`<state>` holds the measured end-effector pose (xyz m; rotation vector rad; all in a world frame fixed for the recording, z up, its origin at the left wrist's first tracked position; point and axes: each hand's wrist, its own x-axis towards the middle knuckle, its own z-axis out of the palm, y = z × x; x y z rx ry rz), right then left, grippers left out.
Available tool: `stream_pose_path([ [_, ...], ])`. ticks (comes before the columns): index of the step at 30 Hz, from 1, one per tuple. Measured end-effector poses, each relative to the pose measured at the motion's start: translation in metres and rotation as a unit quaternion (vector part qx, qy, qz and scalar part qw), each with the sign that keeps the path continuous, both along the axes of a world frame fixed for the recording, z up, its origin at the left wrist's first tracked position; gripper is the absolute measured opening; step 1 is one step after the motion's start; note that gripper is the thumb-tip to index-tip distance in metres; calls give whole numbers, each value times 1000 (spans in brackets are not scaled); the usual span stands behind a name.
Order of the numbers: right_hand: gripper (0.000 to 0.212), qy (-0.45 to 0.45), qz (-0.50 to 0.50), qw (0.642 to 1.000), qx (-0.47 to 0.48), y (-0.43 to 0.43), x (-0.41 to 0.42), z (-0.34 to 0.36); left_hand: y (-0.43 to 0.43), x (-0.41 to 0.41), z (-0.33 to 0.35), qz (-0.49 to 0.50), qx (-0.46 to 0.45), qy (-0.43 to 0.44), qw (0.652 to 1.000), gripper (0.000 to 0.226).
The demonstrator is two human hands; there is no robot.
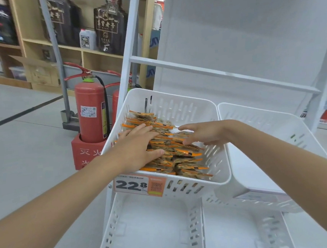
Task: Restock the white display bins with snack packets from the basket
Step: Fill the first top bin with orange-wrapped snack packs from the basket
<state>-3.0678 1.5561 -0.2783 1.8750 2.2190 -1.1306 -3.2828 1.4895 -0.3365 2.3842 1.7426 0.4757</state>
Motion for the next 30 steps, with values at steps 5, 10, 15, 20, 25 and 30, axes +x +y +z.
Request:
stream_pose_path([
  [5, 52, 63, -4, 979, 193, -37, 6, -3, -13, 3, 8, 21, 60, -58, 996, 56],
  [10, 28, 153, -53, 914, 371, -115, 19, -22, -73, 30, 23, 30, 134, -160, 978, 24],
  [15, 23, 159, -47, 915, 367, -224, 33, -60, -165, 56, -4, 36, 49, -208, 976, 9],
  [20, 21, 89, 21, 967, 237, -317, 56, -132, -259, 65, -86, 38, -121, -210, 969, 15],
  [25, 14, 8, 120, 991, 65, -387, 77, -191, -324, 62, -141, 27, -215, -215, 952, 11],
  [30, 26, -79, 156, 982, -71, -441, 104, -205, -348, 56, -162, 19, -255, -217, 942, 10],
])
